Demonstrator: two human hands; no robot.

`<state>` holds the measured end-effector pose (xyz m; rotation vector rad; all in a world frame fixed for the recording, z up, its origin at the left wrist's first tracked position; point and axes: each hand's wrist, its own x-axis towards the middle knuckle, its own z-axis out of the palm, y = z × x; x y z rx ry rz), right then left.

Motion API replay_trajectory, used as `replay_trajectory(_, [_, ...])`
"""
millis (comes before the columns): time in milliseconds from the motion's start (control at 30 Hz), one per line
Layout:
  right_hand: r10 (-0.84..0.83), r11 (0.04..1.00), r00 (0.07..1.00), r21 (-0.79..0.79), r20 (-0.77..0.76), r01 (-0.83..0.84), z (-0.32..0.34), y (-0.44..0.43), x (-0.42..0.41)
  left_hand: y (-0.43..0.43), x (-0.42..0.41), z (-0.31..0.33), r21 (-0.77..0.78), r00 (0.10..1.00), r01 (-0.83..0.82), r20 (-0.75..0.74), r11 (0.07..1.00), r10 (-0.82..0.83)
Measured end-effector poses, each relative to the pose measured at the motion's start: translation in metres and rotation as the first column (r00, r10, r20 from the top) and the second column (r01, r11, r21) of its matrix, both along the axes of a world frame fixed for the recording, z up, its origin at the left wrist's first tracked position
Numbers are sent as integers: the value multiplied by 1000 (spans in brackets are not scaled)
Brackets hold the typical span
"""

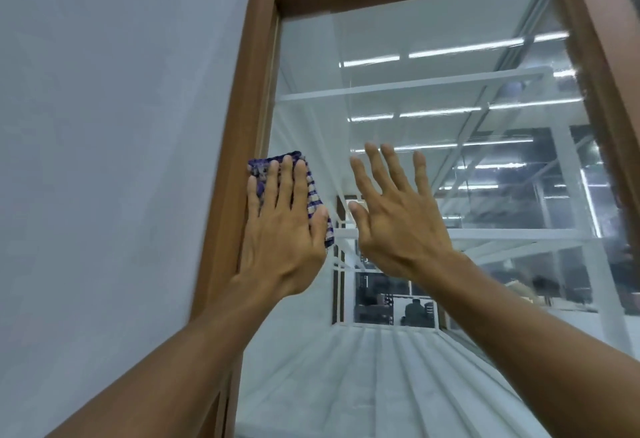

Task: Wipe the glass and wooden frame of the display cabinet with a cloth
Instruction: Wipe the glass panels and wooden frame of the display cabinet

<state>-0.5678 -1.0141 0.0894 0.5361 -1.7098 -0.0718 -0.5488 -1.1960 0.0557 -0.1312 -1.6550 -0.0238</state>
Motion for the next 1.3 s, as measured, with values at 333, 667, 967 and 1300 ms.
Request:
replay_trajectory(333, [-23,989,1000,-149,-14,21,-4,117,-2,96,-11,7,-420,998,30,56,907,-7])
replay_trajectory(667, [-87,988,996,-130,-31,82,-1,172,0,153,-13,12,-405,995,89,85,910,-59])
replay_trajectory(967, [-137,958,985,-265,-102,106,-15,231,-4,252,-16,42,-416,988,110,143,903,-54])
replay_trajectory(1300, [46,909,989,-405,-137,-98,-22,237,-5,294,-21,74,-377,994,79,106,923,-41])
